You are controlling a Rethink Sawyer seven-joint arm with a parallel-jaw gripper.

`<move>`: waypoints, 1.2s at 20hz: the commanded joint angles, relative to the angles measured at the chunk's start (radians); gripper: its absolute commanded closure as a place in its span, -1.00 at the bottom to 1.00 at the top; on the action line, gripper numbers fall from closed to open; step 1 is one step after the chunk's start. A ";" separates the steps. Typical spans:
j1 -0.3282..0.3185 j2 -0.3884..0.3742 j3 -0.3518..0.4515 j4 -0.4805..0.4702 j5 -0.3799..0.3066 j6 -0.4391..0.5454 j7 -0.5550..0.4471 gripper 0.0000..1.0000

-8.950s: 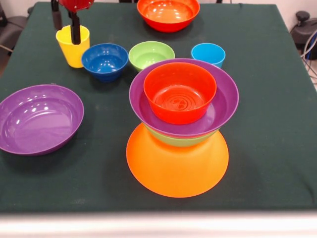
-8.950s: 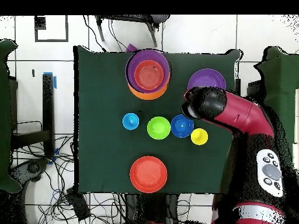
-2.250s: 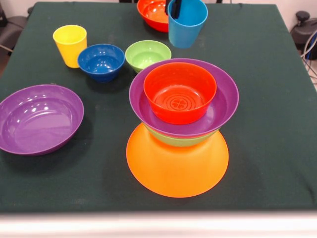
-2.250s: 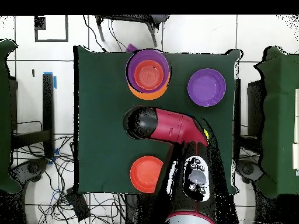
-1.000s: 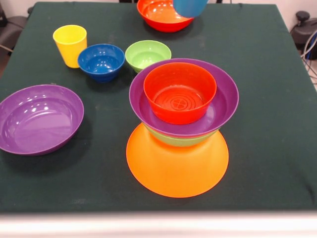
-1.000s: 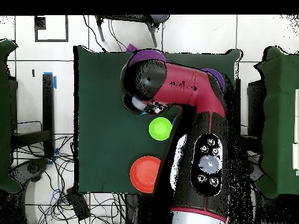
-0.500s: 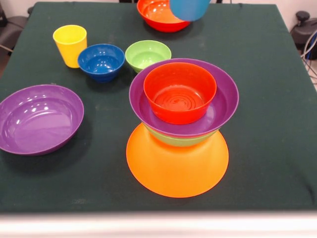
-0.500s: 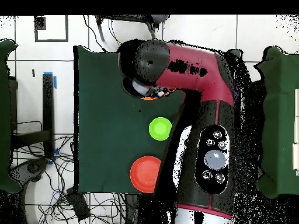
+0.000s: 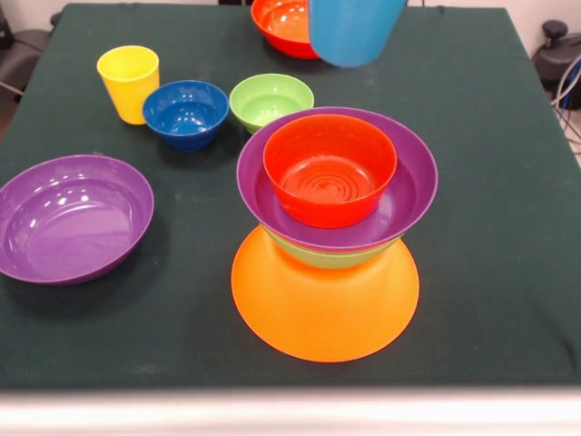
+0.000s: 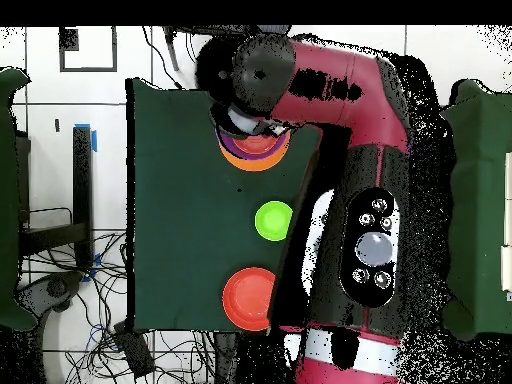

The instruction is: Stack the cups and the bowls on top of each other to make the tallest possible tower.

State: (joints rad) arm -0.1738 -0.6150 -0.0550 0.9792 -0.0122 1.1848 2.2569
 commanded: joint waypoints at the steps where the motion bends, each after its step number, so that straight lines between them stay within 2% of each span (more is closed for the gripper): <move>1: 0.002 0.147 0.121 -0.208 -0.082 0.146 -0.182 1.00; 8: 0.007 0.208 0.119 -0.279 -0.083 0.106 -0.207 1.00; 12: 0.008 0.201 0.110 -0.244 -0.073 0.076 -0.211 1.00; 15: 0.004 0.221 0.109 -0.266 -0.072 0.082 -0.214 1.00; 19: -0.002 0.219 0.105 -0.242 -0.068 0.066 -0.220 1.00; 24: -0.009 0.179 0.096 -0.147 -0.054 0.024 -0.206 1.00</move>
State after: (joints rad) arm -0.1740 -0.4141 -0.0387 0.7342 -0.0252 1.1960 2.2569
